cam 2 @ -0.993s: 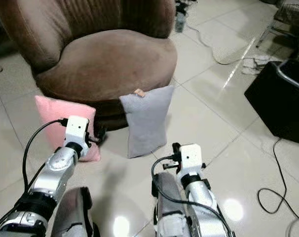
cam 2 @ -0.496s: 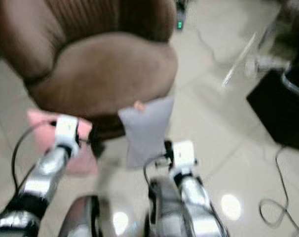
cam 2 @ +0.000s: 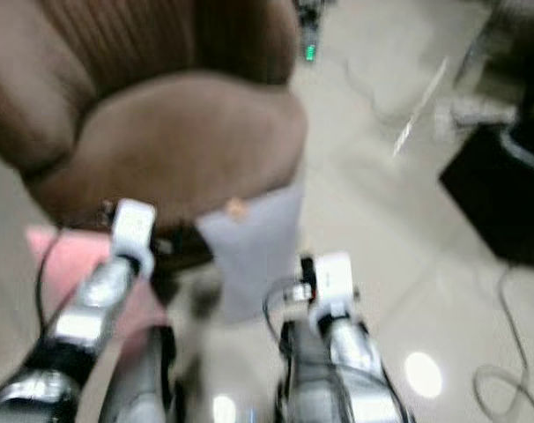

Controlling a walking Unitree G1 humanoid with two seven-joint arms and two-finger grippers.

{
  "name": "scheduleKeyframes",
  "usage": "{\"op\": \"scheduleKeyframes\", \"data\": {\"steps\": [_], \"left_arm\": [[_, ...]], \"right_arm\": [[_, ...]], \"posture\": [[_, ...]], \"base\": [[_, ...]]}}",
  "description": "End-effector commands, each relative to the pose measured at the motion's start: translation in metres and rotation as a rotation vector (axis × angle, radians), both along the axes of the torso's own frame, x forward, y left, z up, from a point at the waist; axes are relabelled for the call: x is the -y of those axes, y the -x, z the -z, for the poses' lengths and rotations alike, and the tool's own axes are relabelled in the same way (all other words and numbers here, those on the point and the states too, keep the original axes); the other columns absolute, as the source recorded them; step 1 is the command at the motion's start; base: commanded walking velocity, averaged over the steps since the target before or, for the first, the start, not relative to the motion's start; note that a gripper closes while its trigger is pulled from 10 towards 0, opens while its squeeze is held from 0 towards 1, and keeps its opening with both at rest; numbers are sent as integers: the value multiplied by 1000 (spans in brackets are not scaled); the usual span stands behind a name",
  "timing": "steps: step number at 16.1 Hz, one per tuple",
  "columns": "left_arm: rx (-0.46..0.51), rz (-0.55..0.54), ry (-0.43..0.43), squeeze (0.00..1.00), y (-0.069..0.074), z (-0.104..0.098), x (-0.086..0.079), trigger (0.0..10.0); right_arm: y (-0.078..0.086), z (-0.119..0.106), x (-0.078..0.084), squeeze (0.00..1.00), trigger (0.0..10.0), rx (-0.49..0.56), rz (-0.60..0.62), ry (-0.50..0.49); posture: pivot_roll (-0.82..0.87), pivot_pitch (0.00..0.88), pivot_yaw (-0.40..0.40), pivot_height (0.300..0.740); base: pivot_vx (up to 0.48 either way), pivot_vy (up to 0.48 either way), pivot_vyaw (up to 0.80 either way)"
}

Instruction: Move the pillow to the sofa from floor

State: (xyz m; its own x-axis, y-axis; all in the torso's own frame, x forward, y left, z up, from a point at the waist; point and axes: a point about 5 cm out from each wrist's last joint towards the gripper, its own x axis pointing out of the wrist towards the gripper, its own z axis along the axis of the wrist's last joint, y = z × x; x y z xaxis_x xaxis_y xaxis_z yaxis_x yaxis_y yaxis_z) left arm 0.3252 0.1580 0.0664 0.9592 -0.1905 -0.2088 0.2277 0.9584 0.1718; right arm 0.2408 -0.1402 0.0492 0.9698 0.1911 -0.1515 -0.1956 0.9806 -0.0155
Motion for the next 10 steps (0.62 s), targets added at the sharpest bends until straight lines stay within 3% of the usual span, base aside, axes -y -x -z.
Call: {"op": "scheduleKeyframes", "data": {"steps": [1, 4, 9, 10], "left_arm": [[-22, 16, -14, 0, 2, 4, 3, 10000], [-32, 17, -12, 0, 4, 7, 3, 10000], [-16, -45, 19, 0, 3, 5, -1, 10000], [-20, -36, 24, 0, 3, 5, -1, 10000]], "right_arm": [[1, -1, 7, 0, 10000, -2, 26, 10], [2, 0, 7, 0, 10000, -6, 25, 11], [3, 2, 8, 0, 10000, -13, 15, 16], [3, 2, 8, 0, 10000, -11, 13, 16]], "posture": [[-134, 177, -37, 569], [-133, 175, -40, 569], [-129, 165, -45, 569], [-129, 163, -45, 569]], "base": [[405, -251, 0], [406, -251, 0], [0, 0, 0], [480, 0, 0]]}}
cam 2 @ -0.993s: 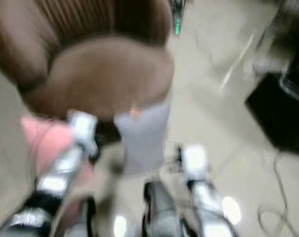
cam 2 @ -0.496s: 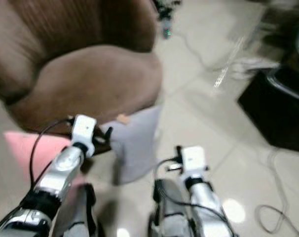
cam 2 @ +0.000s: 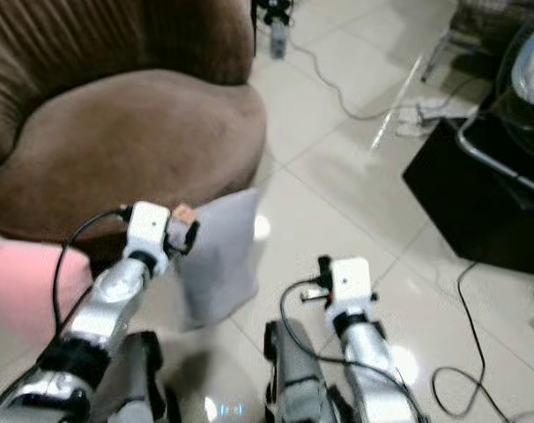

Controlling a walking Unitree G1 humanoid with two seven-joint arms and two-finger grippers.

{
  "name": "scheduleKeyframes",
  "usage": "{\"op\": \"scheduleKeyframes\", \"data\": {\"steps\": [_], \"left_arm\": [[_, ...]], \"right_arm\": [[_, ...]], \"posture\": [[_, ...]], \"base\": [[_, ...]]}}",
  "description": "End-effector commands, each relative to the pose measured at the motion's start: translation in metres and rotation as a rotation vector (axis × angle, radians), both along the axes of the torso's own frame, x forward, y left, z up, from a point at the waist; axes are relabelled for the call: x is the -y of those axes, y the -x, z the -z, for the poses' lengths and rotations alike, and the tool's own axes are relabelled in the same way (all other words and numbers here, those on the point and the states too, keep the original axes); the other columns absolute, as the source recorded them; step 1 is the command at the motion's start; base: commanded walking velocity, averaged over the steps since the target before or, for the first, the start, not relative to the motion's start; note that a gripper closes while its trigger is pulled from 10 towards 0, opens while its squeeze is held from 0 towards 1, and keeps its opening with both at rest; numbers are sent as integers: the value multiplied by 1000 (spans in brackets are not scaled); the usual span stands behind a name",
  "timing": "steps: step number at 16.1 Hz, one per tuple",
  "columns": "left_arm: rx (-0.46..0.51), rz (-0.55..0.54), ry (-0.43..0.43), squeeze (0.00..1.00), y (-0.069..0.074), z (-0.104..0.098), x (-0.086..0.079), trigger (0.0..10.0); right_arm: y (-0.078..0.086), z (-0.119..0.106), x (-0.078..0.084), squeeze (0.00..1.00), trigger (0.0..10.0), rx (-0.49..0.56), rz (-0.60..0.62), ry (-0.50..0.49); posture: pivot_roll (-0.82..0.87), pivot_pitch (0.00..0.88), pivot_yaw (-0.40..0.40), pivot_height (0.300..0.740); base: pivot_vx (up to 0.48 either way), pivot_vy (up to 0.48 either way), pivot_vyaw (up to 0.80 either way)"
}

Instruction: Move the pillow to the sofa from floor

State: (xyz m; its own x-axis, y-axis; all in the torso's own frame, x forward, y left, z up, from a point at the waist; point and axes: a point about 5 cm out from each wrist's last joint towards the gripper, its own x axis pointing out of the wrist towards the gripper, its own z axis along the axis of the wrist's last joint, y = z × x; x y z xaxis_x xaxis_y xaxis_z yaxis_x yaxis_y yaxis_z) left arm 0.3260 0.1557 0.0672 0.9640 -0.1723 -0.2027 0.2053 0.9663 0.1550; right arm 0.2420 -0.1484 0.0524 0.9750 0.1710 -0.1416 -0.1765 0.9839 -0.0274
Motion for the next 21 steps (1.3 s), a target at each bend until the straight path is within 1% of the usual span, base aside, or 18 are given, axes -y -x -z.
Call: {"op": "scheduleKeyframes", "data": {"steps": [1, 2, 4, 5, 6, 7, 9, 10, 11, 12, 13, 14, 15, 18, 20, 21], "left_arm": [[-21, -12, 11, 0, 4, 5, -3, 10000], [-33, -16, -2, 0, 4, 7, -4, 10000], [-37, -22, -11, 0, 5, 8, -4, 10000], [-53, -39, -23, 0, 5, 11, -6, 10000], [-72, -40, -12, 0, 7, 14, -8, 10000], [-82, -42, -24, 0, 6, 14, -14, 10000], [-107, -26, -83, 0, 0, 10, -33, 10000], [-119, -41, -171, 0, -12, -1, -56, 10000], [-126, -33, -195, 0, -14, -3, -61, 10000], [-161, -37, -311, 0, -19, -9, -76, 10000], [-169, -35, -335, 0, -21, -10, -78, 10000], [-188, -14, -390, 0, -25, -13, -77, 10000], [-191, 3, -412, 0, -25, -12, -76, 10000], [-268, 73, -416, 0, -24, 1, -57, 10000], [-296, 82, -438, 0, -22, 7, -51, 10000], [-304, 82, -471, 0, -21, 10, -48, 10000]], "right_arm": [[4, 5, 0, 0, 10000, -23, -8, 6], [4, 5, -1, 0, 10000, -24, -11, 7], [4, 5, 0, 0, 10000, -24, -11, 8], [4, 5, 0, 0, 10000, -27, -11, 9], [6, 6, 1, 0, 10000, -30, -10, 10], [7, 6, 1, 0, 10000, -32, -9, 9], [10, 5, 0, 0, 10000, -34, -3, 3], [14, 7, 0, 0, 10000, -40, 2, 0], [15, 7, 0, 0, 10000, -42, 6, -1], [22, 10, 3, 0, 10000, -54, 22, -2], [24, 10, 4, 0, 10000, -59, 28, -1], [35, 11, 8, 0, 10000, -73, 54, 0], [42, 10, 9, 0, 10000, -77, 67, 0], [73, 10, 15, 0, 10000, -120, 119, 11], [92, 4, 15, 0, 10000, -134, 144, 24], [103, 2, 17, 0, 10000, -149, 165, 26]], "posture": [[-128, 163, -45, 569], [-129, 163, -47, 569], [-130, 166, -47, 569], [-130, 167, -48, 569], [-130, 172, -48, 569], [-132, 176, -47, 569], [-136, 193, -41, 569], [-140, 205, -30, 569], [-142, 217, -24, 569], [-159, 234, -17, 569], [-163, 237, -16, 569], [-200, 267, -9, 569], [-229, 288, -4, 569], [-317, 356, 6, 569], [-374, 409, 17, 569], [-394, 428, 19, 569]], "base": [[480, 0, 0], [480, 0, 0], [0, 0, 0], [0, 0, 0], [0, 0, 0], [0, 0, 0], [0, 0, 0], [0, 0, 0], [0, 0, 0], [0, 0, 0], [0, 0, 0], [0, 0, 0], [0, 0, 0], [0, 0, 0], [0, 0, 0], [0, 0, 0]]}}
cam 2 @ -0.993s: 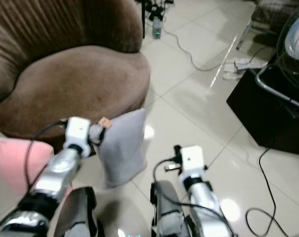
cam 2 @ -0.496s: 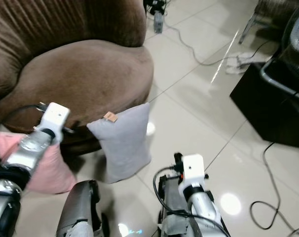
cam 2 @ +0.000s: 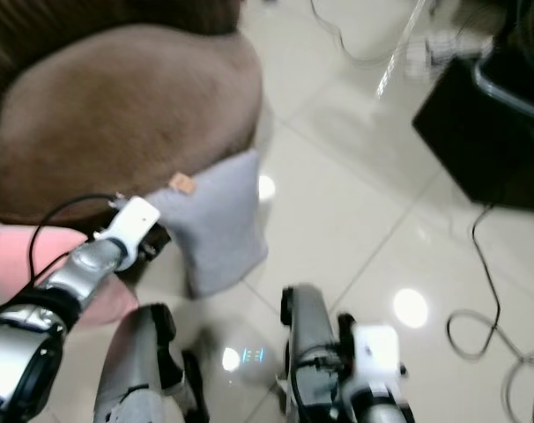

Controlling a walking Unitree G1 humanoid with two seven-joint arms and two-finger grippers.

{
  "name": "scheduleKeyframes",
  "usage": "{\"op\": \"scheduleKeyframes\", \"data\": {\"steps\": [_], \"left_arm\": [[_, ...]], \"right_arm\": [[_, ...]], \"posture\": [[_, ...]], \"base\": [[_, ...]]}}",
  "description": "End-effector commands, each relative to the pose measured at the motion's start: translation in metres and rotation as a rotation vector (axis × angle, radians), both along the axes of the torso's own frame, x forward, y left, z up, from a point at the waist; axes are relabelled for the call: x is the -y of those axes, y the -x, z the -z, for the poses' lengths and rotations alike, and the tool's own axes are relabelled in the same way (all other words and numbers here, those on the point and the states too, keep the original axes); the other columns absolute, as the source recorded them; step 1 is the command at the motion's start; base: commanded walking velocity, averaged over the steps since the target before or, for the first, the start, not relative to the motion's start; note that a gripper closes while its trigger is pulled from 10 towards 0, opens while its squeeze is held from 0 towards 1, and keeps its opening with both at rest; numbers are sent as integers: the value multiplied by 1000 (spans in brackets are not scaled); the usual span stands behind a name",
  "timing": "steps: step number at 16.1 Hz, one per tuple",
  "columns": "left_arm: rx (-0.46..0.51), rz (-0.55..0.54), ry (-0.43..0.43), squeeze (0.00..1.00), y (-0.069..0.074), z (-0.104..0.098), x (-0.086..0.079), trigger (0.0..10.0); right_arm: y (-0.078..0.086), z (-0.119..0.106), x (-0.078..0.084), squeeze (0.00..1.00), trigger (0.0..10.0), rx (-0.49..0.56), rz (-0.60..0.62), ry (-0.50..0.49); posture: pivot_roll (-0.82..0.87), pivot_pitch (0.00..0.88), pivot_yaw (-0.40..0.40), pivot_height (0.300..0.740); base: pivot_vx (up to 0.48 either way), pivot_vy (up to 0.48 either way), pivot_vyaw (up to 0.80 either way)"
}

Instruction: Move the pillow to the sofa from floor

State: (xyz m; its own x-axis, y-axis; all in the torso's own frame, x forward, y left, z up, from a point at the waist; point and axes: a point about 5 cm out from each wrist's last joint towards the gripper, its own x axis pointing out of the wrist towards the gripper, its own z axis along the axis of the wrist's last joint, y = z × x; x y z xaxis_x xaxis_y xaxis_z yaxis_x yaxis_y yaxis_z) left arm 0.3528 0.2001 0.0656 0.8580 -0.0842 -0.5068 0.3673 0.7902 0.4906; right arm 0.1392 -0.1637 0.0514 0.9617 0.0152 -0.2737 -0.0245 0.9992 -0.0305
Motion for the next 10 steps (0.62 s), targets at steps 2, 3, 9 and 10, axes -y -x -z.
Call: {"op": "scheduleKeyframes", "data": {"steps": [2, 3, 9, 10], "left_arm": [[-36, -6, -52, 0, 6, 10, 0, 10000], [-36, -6, -55, 0, 5, 10, 1, 10000], [40, -114, 19, 0, -2, -4, -10, 10000], [68, -114, 48, 0, -5, -9, -11, 10000]], "right_arm": [[23, -1, 5, 0, 10000, -66, 29, 17], [27, -1, 5, 0, 10000, -77, 30, 19], [48, -7, 14, 0, 10000, -133, 65, 43], [47, -7, 15, 0, 10000, -133, 67, 42]], "posture": [[-438, 473, 3, 569], [-438, 473, 3, 569], [-461, 485, -5, 569], [-451, 481, -5, 569]], "base": [[0, 0, 0], [0, 0, 0], [0, 0, 0], [0, 0, 0]]}}
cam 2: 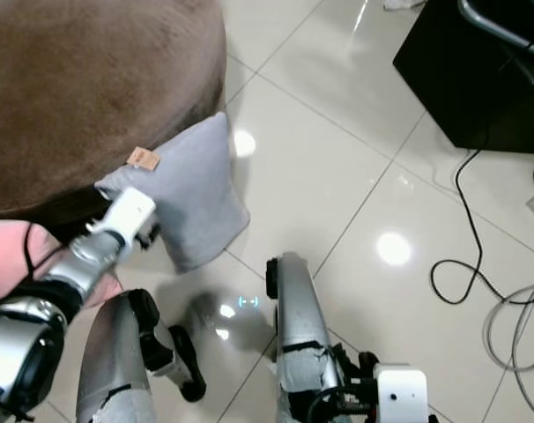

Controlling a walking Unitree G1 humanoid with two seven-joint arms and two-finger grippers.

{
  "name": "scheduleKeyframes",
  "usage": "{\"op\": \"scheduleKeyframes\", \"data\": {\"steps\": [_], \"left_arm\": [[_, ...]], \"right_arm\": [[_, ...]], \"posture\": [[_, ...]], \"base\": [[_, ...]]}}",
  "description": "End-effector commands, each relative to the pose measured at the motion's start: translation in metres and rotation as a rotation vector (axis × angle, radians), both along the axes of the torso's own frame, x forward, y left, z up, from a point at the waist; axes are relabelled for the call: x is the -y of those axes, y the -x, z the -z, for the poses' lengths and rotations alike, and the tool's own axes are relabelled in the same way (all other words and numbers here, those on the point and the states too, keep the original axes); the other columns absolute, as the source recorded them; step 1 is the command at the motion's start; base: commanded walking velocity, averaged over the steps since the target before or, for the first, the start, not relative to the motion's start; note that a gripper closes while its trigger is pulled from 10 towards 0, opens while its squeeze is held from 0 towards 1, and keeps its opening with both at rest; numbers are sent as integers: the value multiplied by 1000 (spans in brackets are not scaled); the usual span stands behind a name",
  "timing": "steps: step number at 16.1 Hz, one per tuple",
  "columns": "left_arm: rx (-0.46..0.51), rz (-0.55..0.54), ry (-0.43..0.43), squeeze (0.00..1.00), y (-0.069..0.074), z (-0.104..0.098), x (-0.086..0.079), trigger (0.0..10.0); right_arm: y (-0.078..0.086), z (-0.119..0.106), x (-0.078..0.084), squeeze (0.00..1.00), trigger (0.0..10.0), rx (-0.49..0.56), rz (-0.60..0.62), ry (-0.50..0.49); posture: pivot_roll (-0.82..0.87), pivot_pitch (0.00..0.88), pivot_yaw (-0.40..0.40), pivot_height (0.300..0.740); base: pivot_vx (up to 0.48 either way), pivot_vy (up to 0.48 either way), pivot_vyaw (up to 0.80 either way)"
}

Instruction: Move the pillow to the sofa from floor

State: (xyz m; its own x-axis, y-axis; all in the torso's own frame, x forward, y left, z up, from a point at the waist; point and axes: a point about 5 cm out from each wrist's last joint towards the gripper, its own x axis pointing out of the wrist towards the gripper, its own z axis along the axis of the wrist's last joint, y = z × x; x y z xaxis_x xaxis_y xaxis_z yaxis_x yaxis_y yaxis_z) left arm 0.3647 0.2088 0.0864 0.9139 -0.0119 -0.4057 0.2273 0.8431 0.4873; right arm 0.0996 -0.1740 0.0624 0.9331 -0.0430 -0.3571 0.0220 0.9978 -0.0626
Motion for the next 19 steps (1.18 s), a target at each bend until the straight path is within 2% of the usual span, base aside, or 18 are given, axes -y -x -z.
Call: {"op": "scheduleKeyframes", "data": {"steps": [1, 3, 4, 5, 6, 9, 16, 18, 19], "left_arm": [[-28, -9, 32, 0, 5, 8, -4, 10000], [-14, -20, 63, 0, 4, 5, -5, 10000], [13, -36, 117, 0, 2, -1, -6, 10000], [23, -41, 133, 0, 0, -3, -6, 10000], [59, -34, 152, 1000, -3, -10, -5, 10000], [101, -30, 161, 1000, -8, -21, -7, 10000], [100, -3, 138, 1000, -11, -24, -3, 10000], [80, -3, 183, 1000, -10, -21, 0, 10000], [77, -13, 184, 310, -9, -20, -1, 10000]], "right_arm": [[5, 5, 3, 0, 10000, -44, 14, 7], [0, 5, 1, 0, 10000, -38, 4, 2], [-9, 3, 0, 0, 10000, -15, -8, 1], [-14, 3, 1, 0, 10000, -8, -13, 2], [-17, 5, 1, 0, 10000, -6, -12, 0], [-24, 7, -2, 0, 10000, 1, -27, -10], [-27, 9, -5, 0, 10000, 0, -23, -16], [-26, 8, -7, 0, 10000, 0, -21, -20], [-24, 7, -6, 0, 10000, 0, -20, -18]], "posture": [[-441, 477, -6, 569], [-429, 467, -9, 569], [-411, 458, -11, 569], [-402, 453, -9, 569], [-386, 446, -8, 569], [-367, 438, -1, 569], [-366, 440, 12, 569], [-379, 450, 13, 569], [-388, 452, 9, 569]], "base": [[0, 0, 0], [0, 0, 0], [0, 0, 0], [0, 0, 0], [0, 0, 0], [0, 0, 0], [0, 0, 0], [0, 0, 0], [0, 0, 0]]}}
